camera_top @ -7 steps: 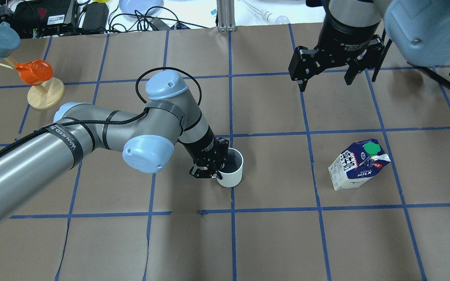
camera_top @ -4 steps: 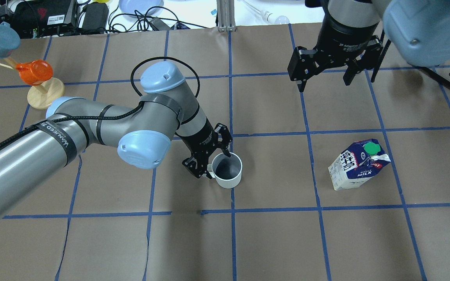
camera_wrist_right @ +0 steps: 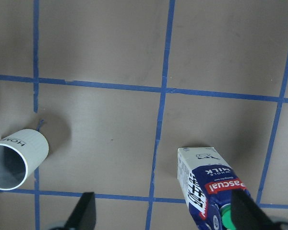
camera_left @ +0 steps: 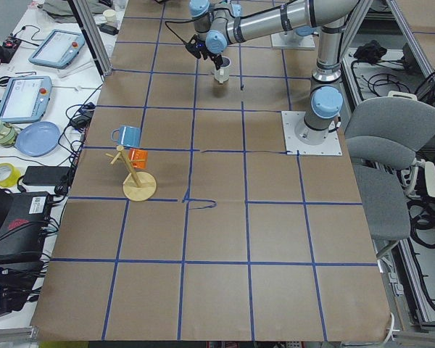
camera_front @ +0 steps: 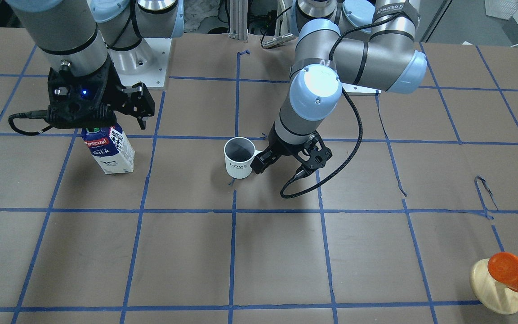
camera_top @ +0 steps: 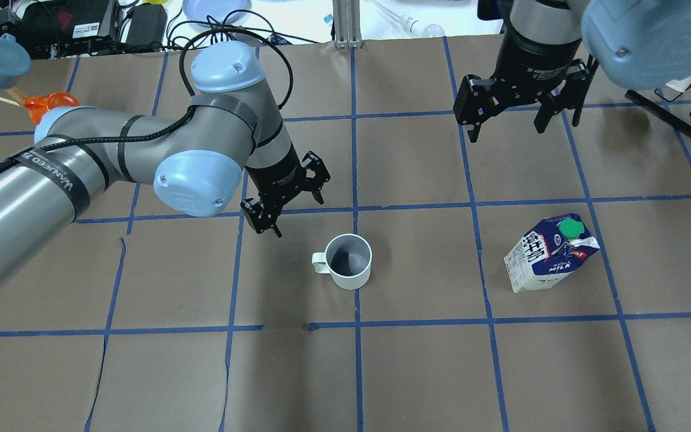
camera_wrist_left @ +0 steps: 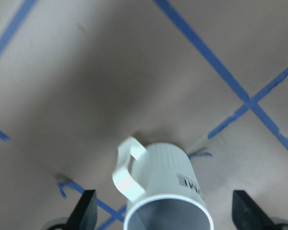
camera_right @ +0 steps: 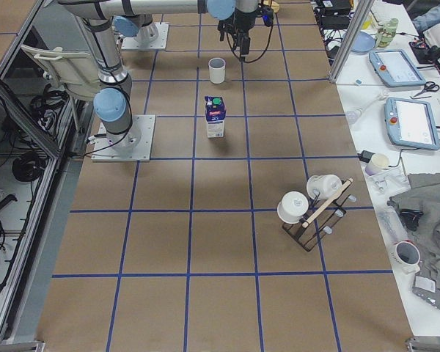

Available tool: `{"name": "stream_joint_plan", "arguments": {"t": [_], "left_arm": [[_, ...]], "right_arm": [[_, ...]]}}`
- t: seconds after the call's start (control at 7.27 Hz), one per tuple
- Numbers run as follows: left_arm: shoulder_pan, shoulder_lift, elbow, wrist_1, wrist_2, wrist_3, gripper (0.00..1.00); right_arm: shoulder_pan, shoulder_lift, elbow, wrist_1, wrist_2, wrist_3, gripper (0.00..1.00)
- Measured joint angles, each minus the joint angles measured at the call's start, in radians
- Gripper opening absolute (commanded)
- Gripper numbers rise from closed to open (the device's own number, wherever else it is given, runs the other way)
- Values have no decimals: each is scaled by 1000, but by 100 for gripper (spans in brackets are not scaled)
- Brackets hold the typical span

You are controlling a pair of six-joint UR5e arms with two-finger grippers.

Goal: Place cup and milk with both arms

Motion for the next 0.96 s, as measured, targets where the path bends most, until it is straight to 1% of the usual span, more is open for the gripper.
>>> {"name": "stream_joint_plan", "arguments": {"t": [0.14,0.41,0.69,0.83,0.96], "left_arm": [[42,12,15,-36,13,82,100],[138,46,92,-169,35,244,100],[198,71,196,-307,168,408,100],[224,77,234,-340,206,441,100],[251,83,256,-354,217,455,100]], "right_arm": [[-51,7,34,-6,0,-54,100],[-143,1,145,-48,-4,-186,100],[-167,-14,242,-59,-13,-226,100],[-169,-17,276,-60,-34,-230,100],[-170,-18,305,-56,-51,-231,100]]}}
